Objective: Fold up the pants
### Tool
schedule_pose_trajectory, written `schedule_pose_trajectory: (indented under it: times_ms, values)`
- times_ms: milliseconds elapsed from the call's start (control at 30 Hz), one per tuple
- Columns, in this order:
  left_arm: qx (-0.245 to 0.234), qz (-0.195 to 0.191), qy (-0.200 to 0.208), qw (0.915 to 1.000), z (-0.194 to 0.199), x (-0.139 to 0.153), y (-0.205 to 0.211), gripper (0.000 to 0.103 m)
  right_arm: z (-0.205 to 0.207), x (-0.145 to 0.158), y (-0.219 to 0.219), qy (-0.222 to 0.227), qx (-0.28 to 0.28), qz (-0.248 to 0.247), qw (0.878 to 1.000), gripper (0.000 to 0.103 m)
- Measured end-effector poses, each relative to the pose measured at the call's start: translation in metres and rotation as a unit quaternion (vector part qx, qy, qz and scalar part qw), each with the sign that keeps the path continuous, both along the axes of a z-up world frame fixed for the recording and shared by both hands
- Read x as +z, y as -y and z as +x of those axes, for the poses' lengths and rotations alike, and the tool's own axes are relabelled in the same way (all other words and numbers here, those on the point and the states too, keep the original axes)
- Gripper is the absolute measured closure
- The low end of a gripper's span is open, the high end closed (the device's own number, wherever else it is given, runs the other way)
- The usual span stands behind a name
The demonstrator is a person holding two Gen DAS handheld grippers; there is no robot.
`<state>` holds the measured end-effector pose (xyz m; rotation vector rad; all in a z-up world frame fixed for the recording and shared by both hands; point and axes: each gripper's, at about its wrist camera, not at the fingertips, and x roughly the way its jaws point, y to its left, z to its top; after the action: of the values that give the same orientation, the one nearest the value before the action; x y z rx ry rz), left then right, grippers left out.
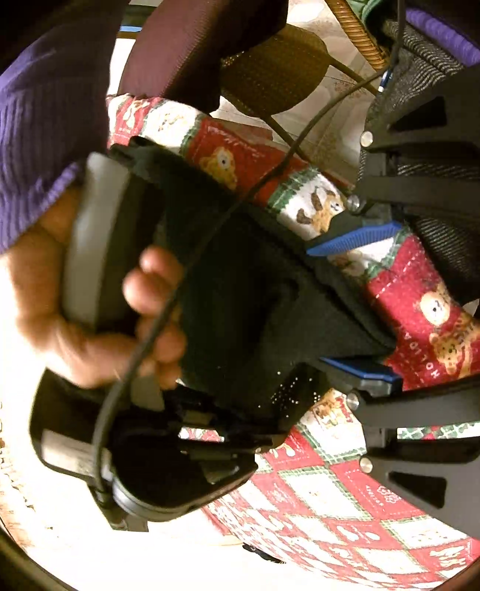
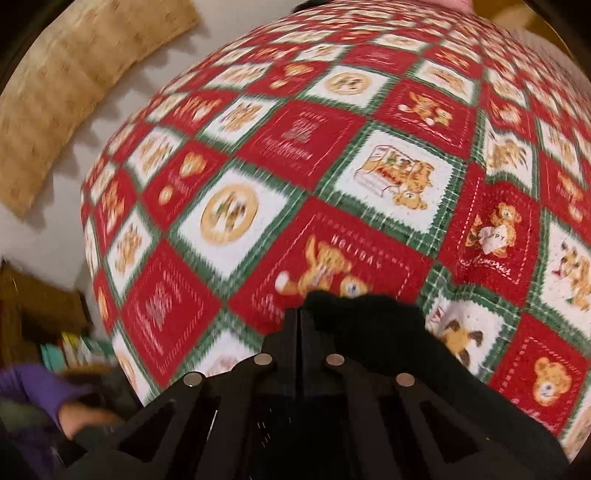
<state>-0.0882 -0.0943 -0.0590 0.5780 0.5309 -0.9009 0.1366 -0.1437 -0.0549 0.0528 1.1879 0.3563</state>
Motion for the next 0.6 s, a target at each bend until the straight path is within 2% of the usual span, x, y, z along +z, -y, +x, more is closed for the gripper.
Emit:
schedule_pose_trajectory:
  times_ms: [67,100,133,200,267,400,433,500,600]
  values:
    - [-0.004,0.004,0.001,1.0000,-0.004,-0.002,0.003,0.049,0.003,0.002,0.000,0.050,-0.027,-0.025,0.998,0.103]
    - [-0.006,0.007,0.003,1.0000,-0.005,-0.003,0.003,0.048,0.005,0.000,0.001,0.067,-0.051,-0.066,0.994,0.103]
    - [-0.006,0.011,0.006,0.9999,-0.006,-0.004,0.002,0.047,0.008,0.000,0.007,0.076,-0.066,-0.059,0.993,0.103]
    - [-0.003,0.006,-0.004,1.0000,-0.002,-0.003,-0.006,0.047,0.001,0.010,0.025,0.085,-0.092,0.004,0.992,0.103]
    - [0.009,-0.018,-0.042,0.9989,0.011,0.003,-0.026,0.045,-0.026,0.038,0.050,0.122,-0.112,0.059,0.984,0.103]
    - [0.044,-0.058,-0.097,0.9926,0.037,0.019,-0.067,0.042,-0.099,0.079,0.082,0.192,-0.138,0.036,0.971,0.101]
    - [0.049,-0.072,-0.110,0.9902,0.044,0.025,-0.075,0.041,-0.119,0.082,0.088,0.202,-0.144,0.032,0.968,0.101]
    - [0.053,-0.093,-0.114,0.9877,0.056,0.037,-0.081,0.032,-0.152,0.078,0.091,0.205,-0.147,0.029,0.967,0.101]
    - [0.053,-0.096,-0.083,0.9905,0.069,0.056,-0.070,0.030,-0.176,0.057,0.075,0.187,-0.128,0.038,0.973,0.101]
